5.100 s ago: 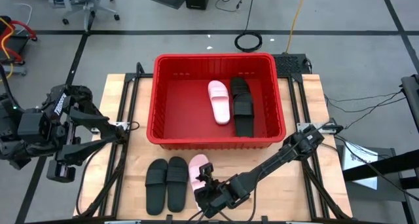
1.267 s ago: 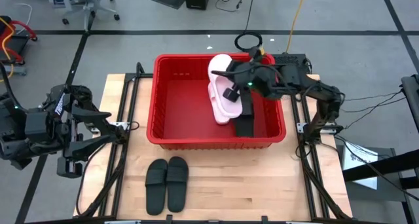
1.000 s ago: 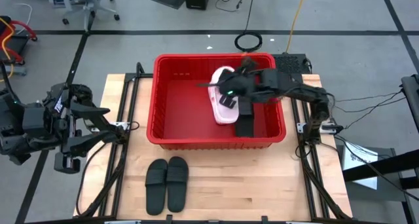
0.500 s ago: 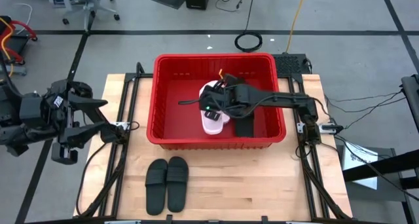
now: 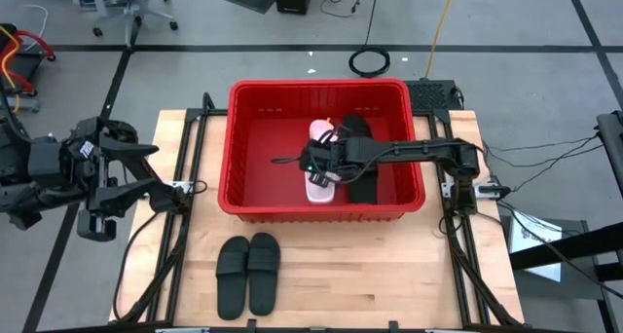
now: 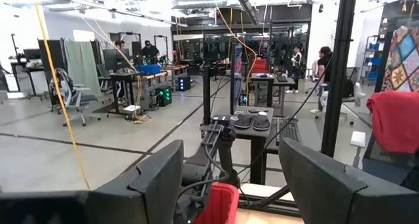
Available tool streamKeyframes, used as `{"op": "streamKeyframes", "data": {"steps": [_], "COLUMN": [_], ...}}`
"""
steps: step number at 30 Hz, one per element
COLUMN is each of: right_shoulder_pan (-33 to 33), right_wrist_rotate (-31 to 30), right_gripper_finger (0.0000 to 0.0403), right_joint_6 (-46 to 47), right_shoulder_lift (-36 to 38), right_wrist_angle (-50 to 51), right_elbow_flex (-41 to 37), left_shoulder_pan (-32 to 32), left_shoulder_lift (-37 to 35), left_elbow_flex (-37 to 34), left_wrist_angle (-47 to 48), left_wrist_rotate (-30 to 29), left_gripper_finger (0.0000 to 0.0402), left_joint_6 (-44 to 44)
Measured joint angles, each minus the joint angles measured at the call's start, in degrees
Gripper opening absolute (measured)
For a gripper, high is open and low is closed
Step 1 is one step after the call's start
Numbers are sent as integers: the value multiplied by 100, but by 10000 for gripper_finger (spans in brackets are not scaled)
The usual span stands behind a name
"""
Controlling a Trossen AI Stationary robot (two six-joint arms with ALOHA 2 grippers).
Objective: Pick and place slides into bin
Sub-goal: Put the pink slipper into the red container
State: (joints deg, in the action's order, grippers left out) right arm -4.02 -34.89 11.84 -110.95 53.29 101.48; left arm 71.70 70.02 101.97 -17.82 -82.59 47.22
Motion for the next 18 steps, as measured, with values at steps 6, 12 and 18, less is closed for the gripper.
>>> {"op": "streamKeyframes", "data": {"steps": [6,12,18], "right_shoulder_pan": [-266,-369,-380], "right_wrist_rotate": [489,650,675], "right_gripper_finger": [0,0,0], "right_joint_6": [249,52,-8], "right_shoulder_lift": [395,476,479], "right_wrist_angle": [-522,-720,-1022], "right_elbow_flex": [-788,-1246,-1619], "left_shoulder_pan": [0,0,0], "left_shoulder_lift": [-105,-158,-160], "left_elbow_flex": [-1,1,1], "left_wrist_angle": [0,-1,-4], "left_wrist_rotate": [-2,0,0], "left_gripper_finger": [255,255,255], "left_joint_6": [167,181,313]}}
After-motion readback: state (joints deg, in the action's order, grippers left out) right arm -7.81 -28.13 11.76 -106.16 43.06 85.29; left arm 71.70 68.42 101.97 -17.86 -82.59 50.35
